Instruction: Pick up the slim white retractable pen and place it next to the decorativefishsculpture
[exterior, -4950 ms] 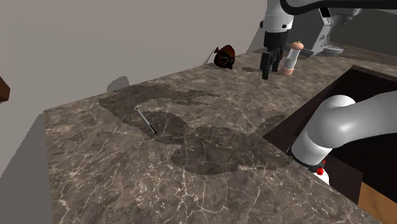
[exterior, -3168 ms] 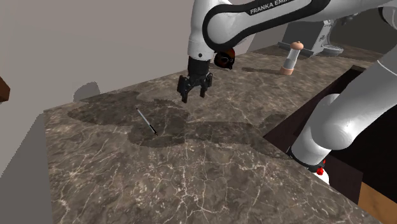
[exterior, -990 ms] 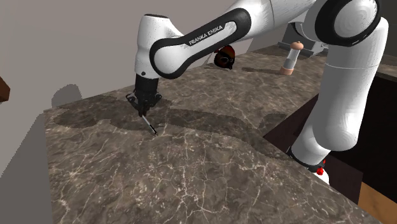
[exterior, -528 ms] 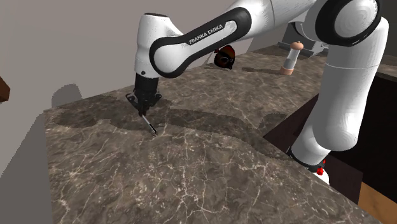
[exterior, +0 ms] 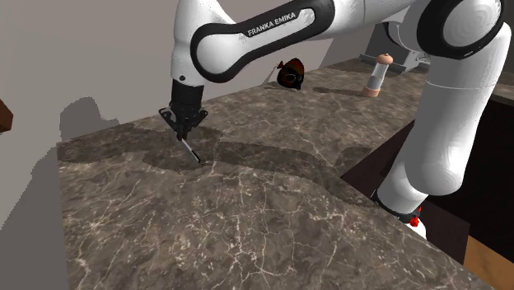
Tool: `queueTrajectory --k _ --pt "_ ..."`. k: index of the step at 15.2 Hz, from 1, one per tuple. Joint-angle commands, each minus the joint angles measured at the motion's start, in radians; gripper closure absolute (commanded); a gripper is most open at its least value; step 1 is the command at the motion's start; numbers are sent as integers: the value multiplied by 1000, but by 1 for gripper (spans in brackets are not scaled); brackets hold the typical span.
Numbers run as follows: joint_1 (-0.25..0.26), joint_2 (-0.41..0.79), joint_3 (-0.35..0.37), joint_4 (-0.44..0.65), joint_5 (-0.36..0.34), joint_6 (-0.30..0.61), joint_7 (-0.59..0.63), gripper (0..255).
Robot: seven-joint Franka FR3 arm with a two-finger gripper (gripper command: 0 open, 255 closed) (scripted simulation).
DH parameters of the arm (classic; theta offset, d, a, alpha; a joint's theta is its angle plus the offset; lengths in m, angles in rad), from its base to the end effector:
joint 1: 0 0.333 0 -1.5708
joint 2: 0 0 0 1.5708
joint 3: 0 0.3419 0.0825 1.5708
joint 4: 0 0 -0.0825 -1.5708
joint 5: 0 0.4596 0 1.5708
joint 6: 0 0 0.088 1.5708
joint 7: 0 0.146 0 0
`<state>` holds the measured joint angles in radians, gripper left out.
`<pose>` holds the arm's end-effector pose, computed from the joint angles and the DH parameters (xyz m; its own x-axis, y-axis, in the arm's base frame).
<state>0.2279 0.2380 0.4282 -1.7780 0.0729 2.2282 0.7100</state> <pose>0.5824 0.4343 0.4135 0.9905 -0.1221 0.0631 -0.1008 -0.9575 -0.2701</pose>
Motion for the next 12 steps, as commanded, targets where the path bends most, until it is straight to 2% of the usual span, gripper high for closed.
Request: queueTrajectory --k 1,12 --pt "-1 -6 0 19 1 -25 1 255" --pt "-2 -30 3 136 5 -164 14 255"
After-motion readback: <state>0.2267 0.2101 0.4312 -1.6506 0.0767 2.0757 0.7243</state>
